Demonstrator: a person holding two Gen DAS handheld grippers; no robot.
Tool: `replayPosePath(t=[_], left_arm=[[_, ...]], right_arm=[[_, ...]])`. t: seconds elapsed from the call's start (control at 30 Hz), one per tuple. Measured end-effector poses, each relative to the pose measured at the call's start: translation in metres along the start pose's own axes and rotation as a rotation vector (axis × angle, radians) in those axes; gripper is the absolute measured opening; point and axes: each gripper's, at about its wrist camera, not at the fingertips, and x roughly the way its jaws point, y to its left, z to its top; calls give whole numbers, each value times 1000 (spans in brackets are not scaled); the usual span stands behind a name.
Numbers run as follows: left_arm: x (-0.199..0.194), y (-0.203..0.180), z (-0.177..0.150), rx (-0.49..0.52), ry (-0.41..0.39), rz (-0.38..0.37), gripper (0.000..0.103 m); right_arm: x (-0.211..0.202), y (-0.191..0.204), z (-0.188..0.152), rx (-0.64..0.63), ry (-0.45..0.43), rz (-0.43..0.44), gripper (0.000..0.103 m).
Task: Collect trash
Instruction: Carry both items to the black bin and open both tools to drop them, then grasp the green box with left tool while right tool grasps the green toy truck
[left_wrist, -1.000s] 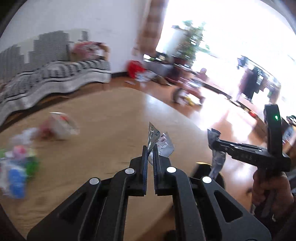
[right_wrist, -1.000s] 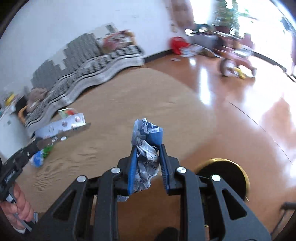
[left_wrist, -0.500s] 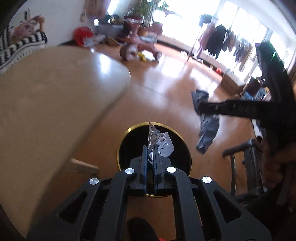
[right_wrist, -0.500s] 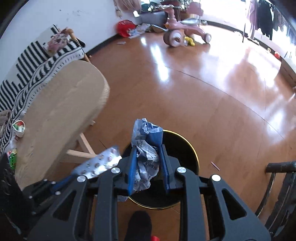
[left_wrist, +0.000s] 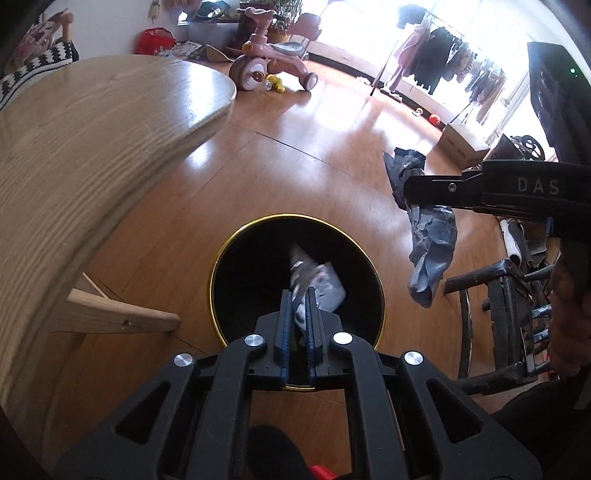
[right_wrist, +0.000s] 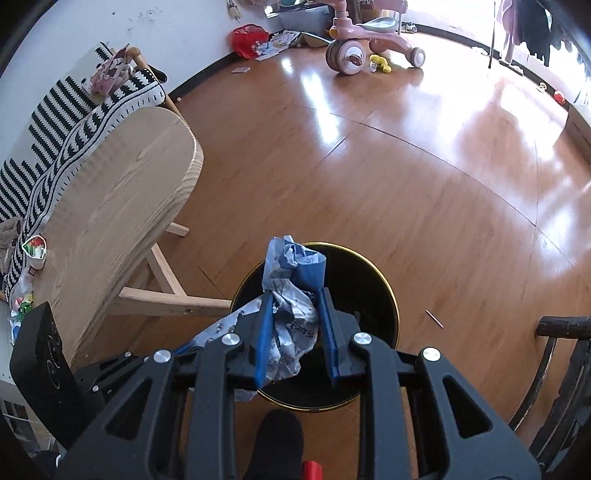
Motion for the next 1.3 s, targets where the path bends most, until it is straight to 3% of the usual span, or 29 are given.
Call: replayPosePath(t=[0.1,0.13,0.17,0.23,0.3,0.43,0.47,0.67,0.77,1.03,1.3], left_arm=[[4,-1,1,0,14,-2,10],[3,-1,0,2,16,0,24],[1,0,0,4,14,1,45],[-3,-1,0,1,-7,4,58],[-8,-1,3,3,-17,3,59],[-23,4,8,-19,-40,14,70],[-26,6,8,-24,-47,16,74],[-57,19,10,-49,-82,48,80],[-91,30,8,-63,-122,91,87],[-202,102,-20,-190,-233,273,91],[-334,211,-99,-429,-329,533,91]], right_arm=[[2,-3,0,12,5,-4,24],[2,-4,-1,13,9,-4,24],[4,-4,-1,13,14,-5,25],[8,-4,-2,13,28,-10,25],[10,-4,-1,15,35,-18,27],[12,-5,0,21,40,-34,56],[12,-4,0,20,36,-36,59],[9,7,0,9,22,-36,59],[3,22,3,-17,-12,-29,63],[-12,122,1,-166,-93,96,67],[-8,302,-28,-394,-60,330,68]])
